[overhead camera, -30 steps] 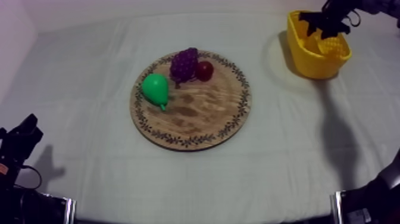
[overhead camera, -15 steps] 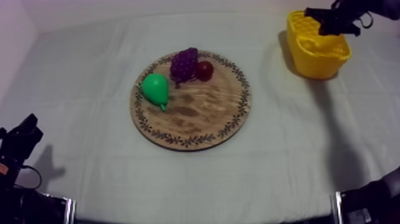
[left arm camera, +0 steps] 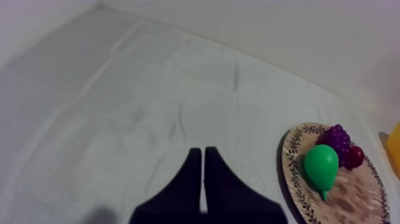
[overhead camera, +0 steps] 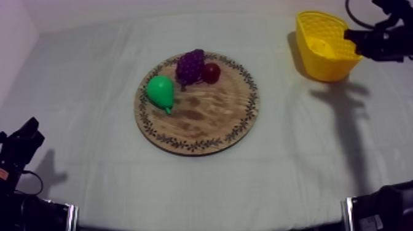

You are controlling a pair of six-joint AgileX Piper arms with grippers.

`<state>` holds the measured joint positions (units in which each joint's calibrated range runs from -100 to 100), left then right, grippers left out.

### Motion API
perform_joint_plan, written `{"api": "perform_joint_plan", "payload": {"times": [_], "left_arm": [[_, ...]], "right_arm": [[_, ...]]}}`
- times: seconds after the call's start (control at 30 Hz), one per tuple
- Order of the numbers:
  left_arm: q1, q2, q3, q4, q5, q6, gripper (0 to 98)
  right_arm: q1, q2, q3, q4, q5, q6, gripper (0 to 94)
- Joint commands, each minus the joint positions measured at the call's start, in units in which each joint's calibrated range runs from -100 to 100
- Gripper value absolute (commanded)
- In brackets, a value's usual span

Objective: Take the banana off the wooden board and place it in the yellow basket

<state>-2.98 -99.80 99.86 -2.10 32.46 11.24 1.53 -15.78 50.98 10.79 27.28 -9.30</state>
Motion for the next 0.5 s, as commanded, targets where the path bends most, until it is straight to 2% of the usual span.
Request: {"api": "perform_joint_plan", "payload": {"times": [0.0, 0.2, 0.47], "left_arm": [[0.0, 0.0, 0.0, -0.03, 0.0, 0.0, 0.1], [0.0, 0.0, 0.0, -0.03, 0.0, 0.0, 0.1], [0.0, 0.0, 0.0, -0.03, 0.0, 0.0, 0.1]], "right_arm": [[0.0, -11.4, 13.3, 0.5, -2.0, -0.1, 0.7], [0.2, -27.3, 27.7, 1.2, -6.1, -0.2, 0.6], [0.0, -49.9, 41.4, 0.1, -5.8, -0.4, 0.6]]}}
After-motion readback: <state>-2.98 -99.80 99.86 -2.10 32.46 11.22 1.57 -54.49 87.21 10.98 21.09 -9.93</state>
